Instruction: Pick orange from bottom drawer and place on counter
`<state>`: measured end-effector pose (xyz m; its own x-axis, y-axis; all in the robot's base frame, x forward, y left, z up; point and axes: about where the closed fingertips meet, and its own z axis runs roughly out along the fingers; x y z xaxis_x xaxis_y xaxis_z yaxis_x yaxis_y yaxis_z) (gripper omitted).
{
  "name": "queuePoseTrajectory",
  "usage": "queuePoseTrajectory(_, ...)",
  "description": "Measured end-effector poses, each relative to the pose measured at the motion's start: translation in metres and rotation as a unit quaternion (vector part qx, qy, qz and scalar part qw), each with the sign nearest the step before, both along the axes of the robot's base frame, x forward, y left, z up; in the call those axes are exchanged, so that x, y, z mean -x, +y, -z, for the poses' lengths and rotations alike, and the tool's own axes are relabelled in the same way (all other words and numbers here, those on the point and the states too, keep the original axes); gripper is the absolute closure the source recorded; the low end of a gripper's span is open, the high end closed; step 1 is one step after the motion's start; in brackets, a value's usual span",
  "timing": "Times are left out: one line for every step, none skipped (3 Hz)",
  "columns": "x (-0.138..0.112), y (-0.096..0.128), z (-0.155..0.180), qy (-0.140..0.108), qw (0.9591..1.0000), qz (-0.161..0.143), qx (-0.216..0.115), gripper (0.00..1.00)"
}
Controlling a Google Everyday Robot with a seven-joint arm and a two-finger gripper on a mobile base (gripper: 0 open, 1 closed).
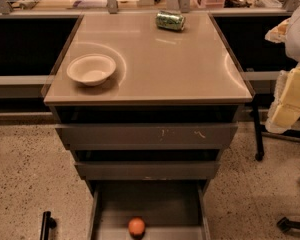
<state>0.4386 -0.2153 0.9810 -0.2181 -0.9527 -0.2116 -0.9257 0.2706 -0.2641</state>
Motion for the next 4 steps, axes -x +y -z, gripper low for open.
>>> queuePoseTrajectory(0.0, 0.0, 0.0, 0.0, 1.0, 0.0, 0.0, 0.0)
queuePoseTrajectory(0.003, 0.004, 0.016, 0.003, 0.9996, -0.007, -0.029, 0.0)
queuePoseTrajectory(0.019, 0.025, 0.057, 0.006, 0.9948, -0.01, -0.102, 0.0)
queuePoseTrajectory(0.03, 0.051, 0.127, 0.027, 0.9817, 0.008, -0.188, 0.0)
